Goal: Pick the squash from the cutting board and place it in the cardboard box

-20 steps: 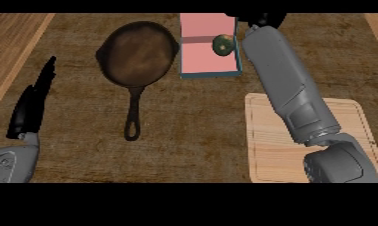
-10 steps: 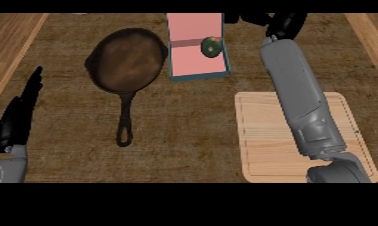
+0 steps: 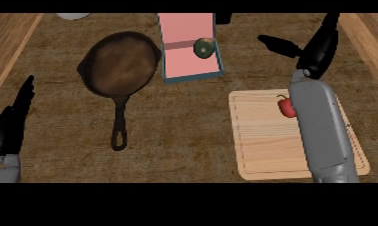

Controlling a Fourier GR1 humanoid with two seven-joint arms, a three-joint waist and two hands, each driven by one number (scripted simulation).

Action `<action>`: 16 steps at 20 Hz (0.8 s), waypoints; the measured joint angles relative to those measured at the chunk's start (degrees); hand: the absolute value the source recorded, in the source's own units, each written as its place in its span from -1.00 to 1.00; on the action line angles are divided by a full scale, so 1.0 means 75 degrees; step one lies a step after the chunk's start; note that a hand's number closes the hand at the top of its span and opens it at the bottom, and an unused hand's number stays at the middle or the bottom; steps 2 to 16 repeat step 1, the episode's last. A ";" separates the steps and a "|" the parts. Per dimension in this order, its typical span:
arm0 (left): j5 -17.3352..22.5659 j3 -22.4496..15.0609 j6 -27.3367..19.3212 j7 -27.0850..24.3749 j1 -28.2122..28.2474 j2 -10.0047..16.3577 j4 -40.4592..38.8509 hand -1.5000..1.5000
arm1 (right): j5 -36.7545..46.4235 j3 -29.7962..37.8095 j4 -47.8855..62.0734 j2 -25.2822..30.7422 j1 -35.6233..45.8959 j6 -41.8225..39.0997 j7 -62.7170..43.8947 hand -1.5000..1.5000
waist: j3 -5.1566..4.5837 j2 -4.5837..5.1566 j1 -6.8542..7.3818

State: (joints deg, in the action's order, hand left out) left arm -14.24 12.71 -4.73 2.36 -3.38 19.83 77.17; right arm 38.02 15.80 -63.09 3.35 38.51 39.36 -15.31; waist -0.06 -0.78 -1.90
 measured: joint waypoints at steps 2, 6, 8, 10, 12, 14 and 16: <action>-0.0008 0.0012 -0.0019 0.0071 -0.0045 0.0002 0.0011 0.00 | -0.0062 -0.0082 -0.0385 0.0058 -0.0391 -0.0270 -0.0034 -1.00 | -0.0001 -0.0005 -0.0028; -0.0008 0.0012 -0.0019 0.0071 -0.0045 0.0002 0.0011 0.00 | -0.0062 -0.0082 -0.0385 0.0058 -0.0391 -0.0270 -0.0034 -1.00 | -0.0001 -0.0005 -0.0028; -0.0008 0.0012 -0.0019 0.0071 -0.0045 0.0002 0.0011 0.00 | -0.0062 -0.0082 -0.0385 0.0058 -0.0391 -0.0270 -0.0034 -1.00 | -0.0001 -0.0005 -0.0028; -0.0008 0.0012 -0.0019 0.0071 -0.0045 0.0002 0.0011 0.00 | -0.0062 -0.0082 -0.0385 0.0058 -0.0391 -0.0270 -0.0034 -1.00 | -0.0001 -0.0005 -0.0028; -0.0008 0.0012 -0.0019 0.0071 -0.0045 0.0002 0.0011 0.00 | -0.0062 -0.0082 -0.0385 0.0058 -0.0391 -0.0270 -0.0034 -1.00 | -0.0001 -0.0005 -0.0028; -0.0008 0.0012 -0.0019 0.0071 -0.0045 0.0002 0.0011 0.00 | -0.0062 -0.0082 -0.0385 0.0058 -0.0391 -0.0270 -0.0034 -1.00 | -0.0001 -0.0005 -0.0028; -0.0008 0.0012 -0.0019 0.0071 -0.0045 0.0002 0.0011 0.00 | -0.0062 -0.0082 -0.0385 0.0058 -0.0391 -0.0270 -0.0034 -1.00 | -0.0001 -0.0005 -0.0028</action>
